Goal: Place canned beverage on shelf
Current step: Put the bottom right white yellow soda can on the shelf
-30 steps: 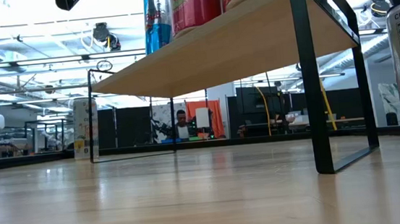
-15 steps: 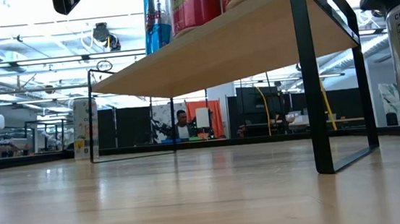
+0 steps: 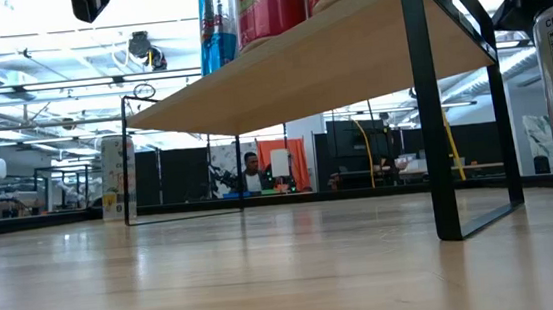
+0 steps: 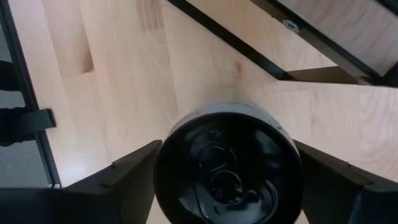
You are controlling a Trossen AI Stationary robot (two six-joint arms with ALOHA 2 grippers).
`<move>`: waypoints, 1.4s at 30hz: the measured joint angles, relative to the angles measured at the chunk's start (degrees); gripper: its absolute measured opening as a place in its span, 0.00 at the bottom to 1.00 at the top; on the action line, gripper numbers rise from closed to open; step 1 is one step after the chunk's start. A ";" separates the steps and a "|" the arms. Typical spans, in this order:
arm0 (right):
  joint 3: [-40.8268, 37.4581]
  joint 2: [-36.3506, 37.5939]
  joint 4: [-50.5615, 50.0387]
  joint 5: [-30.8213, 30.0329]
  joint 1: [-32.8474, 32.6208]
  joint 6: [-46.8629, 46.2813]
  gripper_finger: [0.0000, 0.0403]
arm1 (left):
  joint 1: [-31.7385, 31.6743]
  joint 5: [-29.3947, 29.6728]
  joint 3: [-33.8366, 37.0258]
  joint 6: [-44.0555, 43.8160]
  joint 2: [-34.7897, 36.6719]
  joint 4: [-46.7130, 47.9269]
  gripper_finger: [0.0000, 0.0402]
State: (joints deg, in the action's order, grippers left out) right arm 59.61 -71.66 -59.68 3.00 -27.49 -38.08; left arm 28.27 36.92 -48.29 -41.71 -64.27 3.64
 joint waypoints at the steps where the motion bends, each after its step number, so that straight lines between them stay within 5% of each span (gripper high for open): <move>1: 0.00 -0.15 -0.07 -0.01 0.00 0.05 0.75 | 0.00 0.00 0.00 0.00 0.00 -0.02 0.18; 11: 0.20 -0.15 -0.23 1.86 0.02 -1.92 0.56 | 0.00 0.00 0.00 -0.02 0.00 -0.02 0.18; 22: 4.46 -0.28 -1.53 4.52 -0.27 -4.47 0.58 | 0.00 0.13 0.00 -0.35 0.00 -0.04 0.18; 33: 18.65 -0.28 -5.90 12.17 -0.87 -9.76 0.57 | 0.00 0.05 0.02 -2.45 0.00 -4.98 0.18; 42: 31.88 -0.24 -3.45 13.58 -0.87 -17.13 0.58 | 0.90 0.68 -5.50 10.44 -0.02 -10.41 0.18</move>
State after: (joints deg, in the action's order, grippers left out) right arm 91.50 -71.90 -63.13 16.58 -28.36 -55.20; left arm 29.17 37.60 -53.79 -31.28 -64.29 -6.78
